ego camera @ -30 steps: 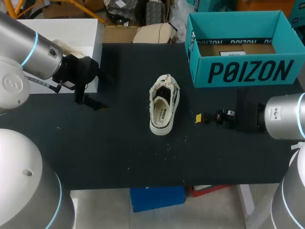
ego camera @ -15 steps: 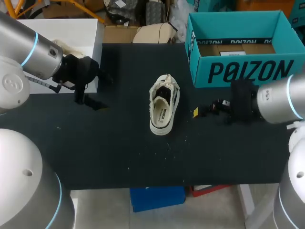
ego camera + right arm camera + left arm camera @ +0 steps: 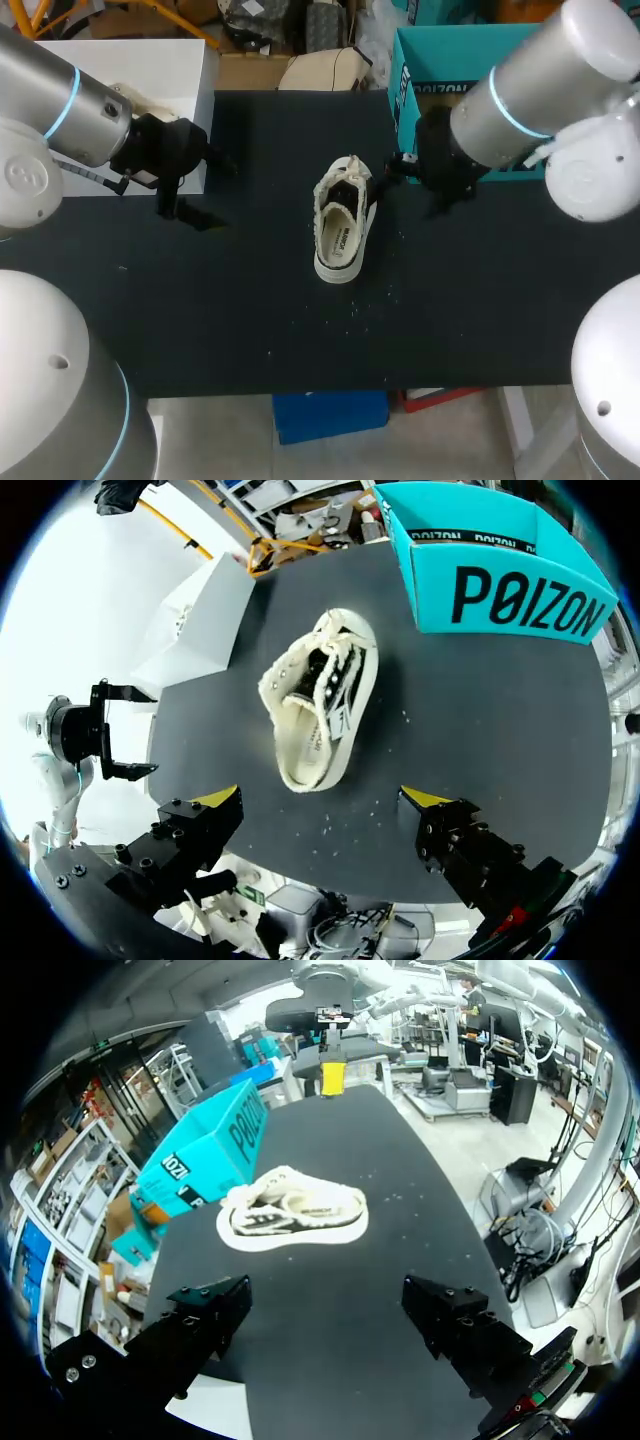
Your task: Take the shoe out of the shoebox, open the shoe tongue, remove and reinsert the insole, then place the shoe into the shoebox
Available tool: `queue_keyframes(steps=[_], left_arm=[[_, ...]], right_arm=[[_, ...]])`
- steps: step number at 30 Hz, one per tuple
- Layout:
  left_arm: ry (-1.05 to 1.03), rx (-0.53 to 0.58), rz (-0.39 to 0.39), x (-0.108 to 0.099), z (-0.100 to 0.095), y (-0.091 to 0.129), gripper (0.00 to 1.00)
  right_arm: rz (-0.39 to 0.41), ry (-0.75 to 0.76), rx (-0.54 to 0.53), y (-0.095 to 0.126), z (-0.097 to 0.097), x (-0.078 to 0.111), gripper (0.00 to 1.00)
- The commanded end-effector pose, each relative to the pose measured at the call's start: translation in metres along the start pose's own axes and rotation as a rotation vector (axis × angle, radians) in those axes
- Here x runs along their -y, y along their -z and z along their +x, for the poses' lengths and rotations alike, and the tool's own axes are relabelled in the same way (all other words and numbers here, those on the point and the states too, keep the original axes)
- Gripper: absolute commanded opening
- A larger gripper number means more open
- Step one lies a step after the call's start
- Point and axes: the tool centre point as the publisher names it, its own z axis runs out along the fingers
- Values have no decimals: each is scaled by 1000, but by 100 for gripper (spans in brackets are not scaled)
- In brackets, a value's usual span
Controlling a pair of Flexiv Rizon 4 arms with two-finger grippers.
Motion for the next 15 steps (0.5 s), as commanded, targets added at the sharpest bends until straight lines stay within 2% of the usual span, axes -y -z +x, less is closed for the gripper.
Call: queue_keyframes(steps=[1, 15], left_arm=[[-1, 4, -1, 0, 1, -2, 100], [-1, 4, -1, 0, 1, -2, 100]], right_arm=[[37, 6, 323, -48, 11, -27, 100], [9, 11, 355, -83, 4, -47, 100]])
